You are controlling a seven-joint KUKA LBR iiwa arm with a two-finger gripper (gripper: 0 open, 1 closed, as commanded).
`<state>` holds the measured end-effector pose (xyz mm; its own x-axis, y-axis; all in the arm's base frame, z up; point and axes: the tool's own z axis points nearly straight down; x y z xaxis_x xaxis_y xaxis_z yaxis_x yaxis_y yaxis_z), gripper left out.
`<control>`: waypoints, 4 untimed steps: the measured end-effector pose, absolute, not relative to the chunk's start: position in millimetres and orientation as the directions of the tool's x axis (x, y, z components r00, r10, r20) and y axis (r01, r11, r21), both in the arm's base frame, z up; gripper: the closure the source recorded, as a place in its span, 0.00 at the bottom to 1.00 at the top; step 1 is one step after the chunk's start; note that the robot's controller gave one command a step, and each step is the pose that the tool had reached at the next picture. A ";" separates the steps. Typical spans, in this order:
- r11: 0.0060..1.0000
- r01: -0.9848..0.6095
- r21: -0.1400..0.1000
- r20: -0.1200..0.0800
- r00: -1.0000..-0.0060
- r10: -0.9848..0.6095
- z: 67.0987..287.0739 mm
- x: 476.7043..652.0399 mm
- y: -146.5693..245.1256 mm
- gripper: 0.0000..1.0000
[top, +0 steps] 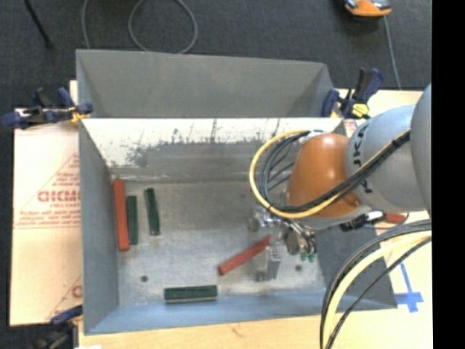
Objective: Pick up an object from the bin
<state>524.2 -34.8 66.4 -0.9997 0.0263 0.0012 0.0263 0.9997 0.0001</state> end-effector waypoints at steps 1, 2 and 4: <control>1.000 0.024 -0.001 -0.004 -1.000 0.024 70.6 525.1 -34.8 1.00; 0.974 0.226 0.001 0.000 -0.974 0.226 112.6 481.6 -13.2 1.00; 0.998 0.065 -0.001 0.001 -0.998 0.065 146.7 475.7 0.2 1.00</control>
Offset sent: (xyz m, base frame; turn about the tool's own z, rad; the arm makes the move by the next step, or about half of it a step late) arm 0.0000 0.0000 0.0000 0.0000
